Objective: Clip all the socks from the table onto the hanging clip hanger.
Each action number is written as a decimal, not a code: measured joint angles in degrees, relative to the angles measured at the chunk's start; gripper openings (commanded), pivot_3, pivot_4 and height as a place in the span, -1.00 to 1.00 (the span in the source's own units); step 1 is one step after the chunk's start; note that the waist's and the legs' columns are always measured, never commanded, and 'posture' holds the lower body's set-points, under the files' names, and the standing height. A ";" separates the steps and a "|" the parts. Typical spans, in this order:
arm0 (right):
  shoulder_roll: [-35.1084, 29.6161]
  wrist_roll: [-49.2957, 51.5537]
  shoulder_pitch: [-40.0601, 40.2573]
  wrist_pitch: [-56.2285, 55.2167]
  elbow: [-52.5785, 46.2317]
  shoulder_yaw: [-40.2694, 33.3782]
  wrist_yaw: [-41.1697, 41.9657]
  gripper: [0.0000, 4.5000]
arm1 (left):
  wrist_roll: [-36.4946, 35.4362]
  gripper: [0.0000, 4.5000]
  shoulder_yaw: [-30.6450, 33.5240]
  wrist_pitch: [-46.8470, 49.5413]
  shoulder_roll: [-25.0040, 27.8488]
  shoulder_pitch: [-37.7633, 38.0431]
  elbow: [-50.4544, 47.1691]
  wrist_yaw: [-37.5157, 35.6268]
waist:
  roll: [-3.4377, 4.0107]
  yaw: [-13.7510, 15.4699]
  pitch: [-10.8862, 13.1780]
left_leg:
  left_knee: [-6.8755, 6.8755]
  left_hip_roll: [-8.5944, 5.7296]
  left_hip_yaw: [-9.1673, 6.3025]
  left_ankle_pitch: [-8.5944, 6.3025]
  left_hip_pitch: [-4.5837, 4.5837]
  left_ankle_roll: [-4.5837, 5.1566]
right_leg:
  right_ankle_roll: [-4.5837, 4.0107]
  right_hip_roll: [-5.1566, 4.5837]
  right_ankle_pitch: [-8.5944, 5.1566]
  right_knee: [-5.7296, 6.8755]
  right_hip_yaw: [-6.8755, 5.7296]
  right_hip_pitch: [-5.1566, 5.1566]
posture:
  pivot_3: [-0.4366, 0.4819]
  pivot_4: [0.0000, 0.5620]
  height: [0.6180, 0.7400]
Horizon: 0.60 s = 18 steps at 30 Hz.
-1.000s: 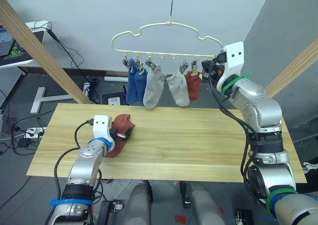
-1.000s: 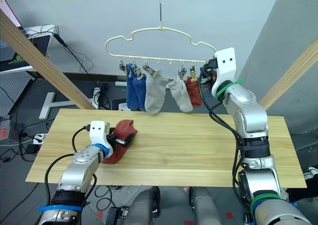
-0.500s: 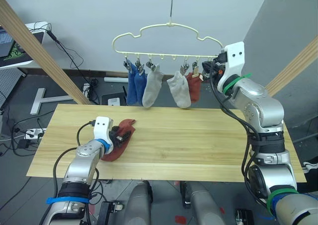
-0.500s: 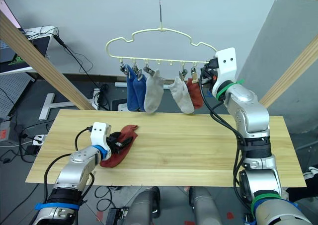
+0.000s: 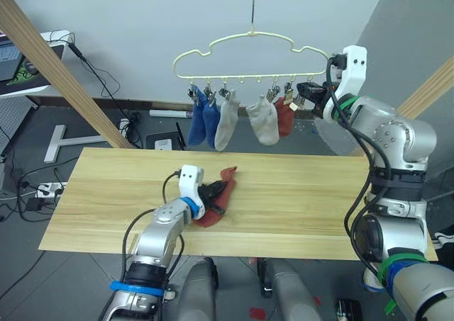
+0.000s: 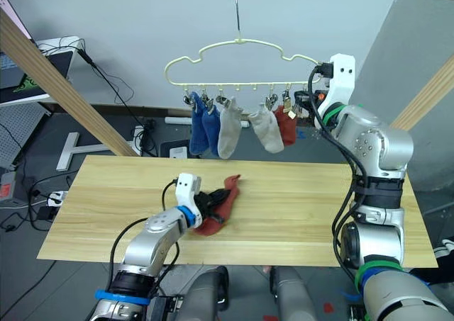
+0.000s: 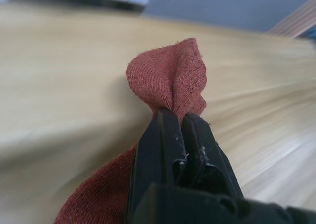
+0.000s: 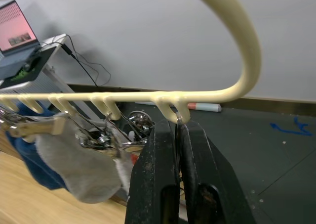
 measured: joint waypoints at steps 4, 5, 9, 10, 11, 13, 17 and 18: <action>-1.11 3.49 -4.31 9.89 3.39 -4.75 -1.41 -1.00 | -0.48 -0.98 -2.43 -1.49 -4.91 -3.61 -0.32 -0.17 | 0.01 0.25 0.01 | 0.13 -0.04 -0.05 0.00 -0.17 0.00 | 0.01 -0.06 0.01 -0.01 -0.04 -0.03 | -0.28 0.06 1.00; -0.99 4.34 -6.17 13.45 4.32 -6.73 -2.32 -1.00 | -0.31 -0.98 -3.99 -2.46 -6.36 -5.36 -0.80 -0.28 | 0.00 0.27 0.00 | 0.20 -0.05 -0.07 0.00 -0.27 0.00 | 0.03 -0.08 0.03 -0.06 -0.05 -0.03 | -0.33 0.06 1.00; -0.26 6.29 -9.10 22.70 5.17 -11.87 -4.67 -1.00 | 0.83 -0.98 -7.48 -6.06 -9.98 -12.58 -2.42 0.00 | -0.01 -0.08 -0.02 | 0.18 -0.10 -0.07 -0.01 -0.32 0.02 | 0.09 -0.09 0.06 -0.20 -0.04 -0.02 | -0.36 0.05 1.00; 0.24 6.31 -9.27 23.92 5.16 -12.91 -5.28 -1.00 | 1.05 -0.98 -7.59 -6.82 -10.13 -13.58 -2.42 0.14 | 0.00 -0.27 -0.02 | 0.16 -0.10 -0.08 -0.01 -0.32 0.03 | 0.09 -0.08 0.06 -0.19 -0.04 -0.02 | -0.36 0.05 1.00; 0.85 6.31 -9.42 25.18 5.16 -14.20 -5.96 -1.00 | 1.54 -0.98 -7.65 -7.71 -10.29 -14.36 -2.22 0.35 | 0.01 -0.49 -0.02 | 0.14 -0.10 -0.12 -0.01 -0.32 0.03 | 0.09 -0.03 0.06 -0.19 -0.05 -0.03 | -0.36 0.05 1.00; 1.49 6.23 -9.96 26.70 5.10 -15.87 -6.87 -1.00 | 2.33 -0.98 -7.65 -8.71 -10.25 -14.99 -1.53 0.89 | 0.01 -0.72 -0.02 | 0.12 -0.09 -0.18 -0.01 -0.32 0.02 | 0.09 0.02 0.06 -0.16 -0.11 -0.04 | -0.37 0.05 1.00; 3.14 6.12 -11.17 29.09 4.67 -18.01 -8.37 -1.00 | 3.51 -0.98 -8.23 -11.46 -10.35 -16.03 0.09 1.24 | 0.01 -0.88 -0.02 | 0.15 -0.07 -0.25 -0.01 -0.34 0.02 | 0.09 0.03 0.06 -0.14 -0.15 -0.04 | -0.39 0.06 1.00; 3.37 6.05 -11.17 29.48 4.62 -18.34 -8.59 -1.00 | 3.78 -0.98 -8.23 -12.04 -10.40 -16.24 0.35 1.42 | 0.01 -0.88 -0.02 | 0.18 -0.08 -0.24 -0.01 -0.36 0.02 | 0.09 0.01 0.06 -0.14 -0.13 -0.04 | -0.39 0.06 1.00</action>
